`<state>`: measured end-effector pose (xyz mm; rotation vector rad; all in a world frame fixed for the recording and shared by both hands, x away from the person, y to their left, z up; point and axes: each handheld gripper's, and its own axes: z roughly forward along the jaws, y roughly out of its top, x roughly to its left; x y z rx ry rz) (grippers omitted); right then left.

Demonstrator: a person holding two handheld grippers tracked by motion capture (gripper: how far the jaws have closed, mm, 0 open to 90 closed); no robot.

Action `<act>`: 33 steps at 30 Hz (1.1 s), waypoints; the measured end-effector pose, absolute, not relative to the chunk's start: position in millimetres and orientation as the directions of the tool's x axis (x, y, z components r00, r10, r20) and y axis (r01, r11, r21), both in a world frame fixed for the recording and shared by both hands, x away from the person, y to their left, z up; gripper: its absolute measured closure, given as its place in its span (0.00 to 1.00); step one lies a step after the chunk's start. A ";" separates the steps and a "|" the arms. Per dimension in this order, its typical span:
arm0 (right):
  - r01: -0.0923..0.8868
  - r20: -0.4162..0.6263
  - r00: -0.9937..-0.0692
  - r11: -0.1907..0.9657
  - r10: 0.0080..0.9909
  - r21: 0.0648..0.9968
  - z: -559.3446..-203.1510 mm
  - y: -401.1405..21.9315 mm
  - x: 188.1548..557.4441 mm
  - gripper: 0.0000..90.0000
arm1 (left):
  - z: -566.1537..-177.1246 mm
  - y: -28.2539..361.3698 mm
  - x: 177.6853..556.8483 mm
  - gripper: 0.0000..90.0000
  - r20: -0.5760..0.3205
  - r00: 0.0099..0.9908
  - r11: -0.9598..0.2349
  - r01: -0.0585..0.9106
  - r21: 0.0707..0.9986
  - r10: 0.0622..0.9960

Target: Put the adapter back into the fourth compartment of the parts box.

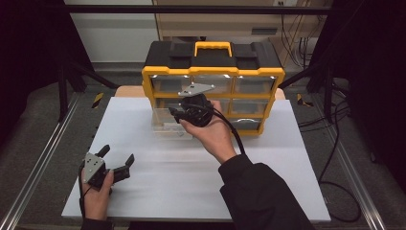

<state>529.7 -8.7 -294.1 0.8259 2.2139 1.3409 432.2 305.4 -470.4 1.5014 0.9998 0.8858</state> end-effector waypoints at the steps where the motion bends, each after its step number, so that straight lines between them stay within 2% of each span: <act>1: 0.274 -0.043 -0.732 0.352 0.680 0.895 -293.6 -8.8 529.4 0.60 | -470.5 305.4 432.2 0.02 0.019 0.371 -0.073 0.131 0.989 0.929; 7: 0.278 -0.038 -0.726 0.343 0.686 0.897 -292.5 -9.9 529.3 0.56 | -470.5 305.3 432.4 0.02 0.021 0.371 -0.074 0.131 0.989 0.929; 26: 0.268 -0.018 -0.704 0.290 0.710 0.919 -288.5 -9.4 523.5 0.27 | -470.7 306.2 432.6 0.02 0.018 0.370 -0.072 0.134 0.988 0.929; 33: 0.254 -0.021 -0.669 0.256 0.743 0.933 -288.4 -11.1 520.1 0.12 | -470.8 306.3 432.1 0.02 0.013 0.369 -0.067 0.135 0.989 0.929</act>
